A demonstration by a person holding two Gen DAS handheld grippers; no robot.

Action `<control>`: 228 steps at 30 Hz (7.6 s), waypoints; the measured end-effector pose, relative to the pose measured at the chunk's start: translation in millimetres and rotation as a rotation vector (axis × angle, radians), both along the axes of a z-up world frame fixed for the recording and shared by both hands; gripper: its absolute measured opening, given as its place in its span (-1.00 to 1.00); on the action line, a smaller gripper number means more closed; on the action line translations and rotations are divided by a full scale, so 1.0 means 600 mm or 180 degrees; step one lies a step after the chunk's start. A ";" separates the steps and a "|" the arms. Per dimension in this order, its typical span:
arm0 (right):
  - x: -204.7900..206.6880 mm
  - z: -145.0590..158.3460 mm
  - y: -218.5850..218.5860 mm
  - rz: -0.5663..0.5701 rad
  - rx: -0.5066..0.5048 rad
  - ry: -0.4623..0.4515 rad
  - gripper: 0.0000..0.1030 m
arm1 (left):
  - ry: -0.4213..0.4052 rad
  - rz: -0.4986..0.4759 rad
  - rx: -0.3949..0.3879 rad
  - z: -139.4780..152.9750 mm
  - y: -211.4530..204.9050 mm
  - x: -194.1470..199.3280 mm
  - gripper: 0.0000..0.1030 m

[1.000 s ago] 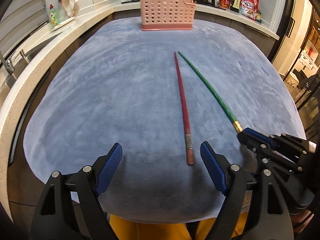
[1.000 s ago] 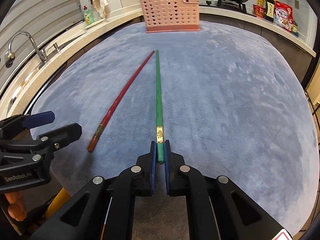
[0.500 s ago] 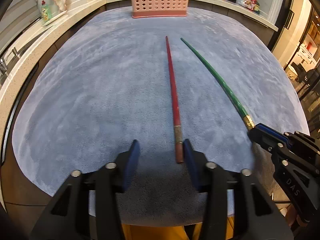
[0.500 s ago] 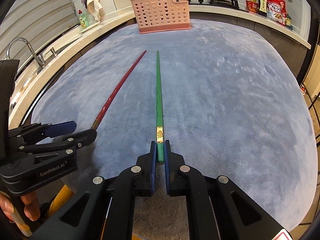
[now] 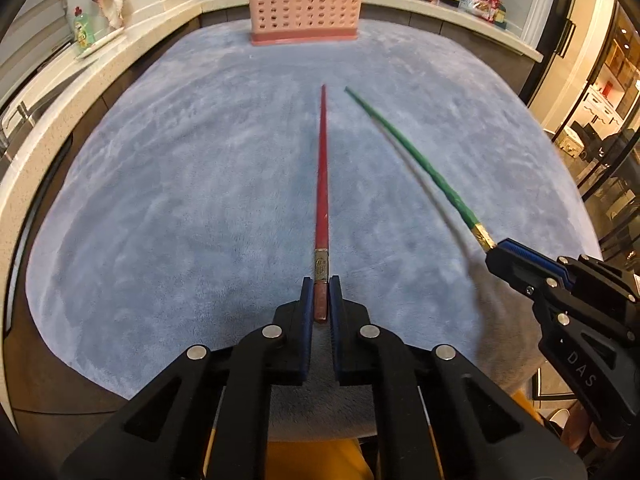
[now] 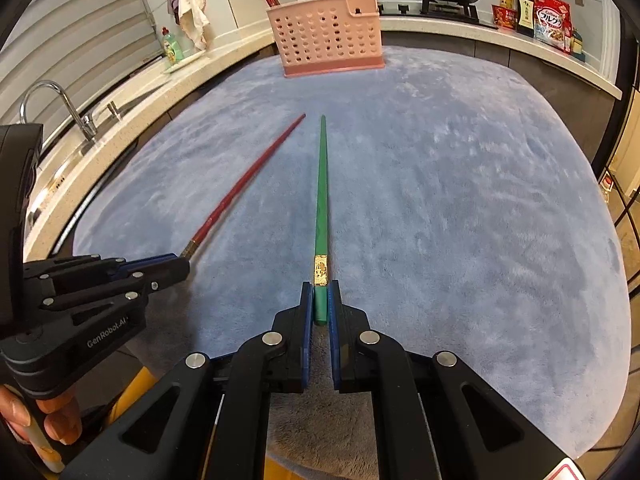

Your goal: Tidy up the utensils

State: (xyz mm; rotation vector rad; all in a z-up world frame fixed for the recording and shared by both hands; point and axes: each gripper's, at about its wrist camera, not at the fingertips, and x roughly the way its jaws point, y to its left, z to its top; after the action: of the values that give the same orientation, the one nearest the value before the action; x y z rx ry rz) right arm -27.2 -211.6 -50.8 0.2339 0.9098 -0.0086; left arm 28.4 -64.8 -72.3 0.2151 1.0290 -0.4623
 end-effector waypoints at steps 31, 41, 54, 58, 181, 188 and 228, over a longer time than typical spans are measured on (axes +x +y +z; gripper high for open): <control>0.124 0.296 -0.064 -0.0119 -0.0109 -0.1290 -0.87 | -0.0969 0.0145 -0.0459 0.299 -0.018 0.113 -0.87; 0.174 0.331 -0.089 -0.0159 -0.0065 -0.1444 -0.87 | -0.1034 0.0150 -0.0655 0.354 -0.031 0.191 -0.87; 0.349 0.451 -0.138 -0.0204 0.0055 -0.1925 -0.87 | -0.1428 0.0356 -0.0803 0.464 -0.063 0.353 -0.87; 0.420 0.495 -0.145 -0.0235 0.0055 -0.2063 -0.87 | -0.1541 0.0439 -0.0844 0.497 -0.073 0.407 -0.87; 0.264 0.238 -0.057 -0.0277 -0.0577 -0.0751 0.69 | -0.1222 0.0879 0.0030 0.242 -0.054 0.262 0.83; 0.264 0.234 -0.061 -0.0306 -0.0539 -0.0749 0.87 | -0.1197 0.0876 0.0057 0.239 -0.056 0.267 0.86; 0.275 0.215 -0.069 -0.0410 -0.0558 -0.0676 0.87 | -0.1163 0.0881 0.0125 0.229 -0.054 0.275 0.86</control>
State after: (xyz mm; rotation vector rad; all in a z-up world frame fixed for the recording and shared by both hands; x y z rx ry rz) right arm 137.9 -253.1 78.3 0.1269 0.6769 -0.1789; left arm 193.3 -97.3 65.2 0.1804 0.6955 -0.1429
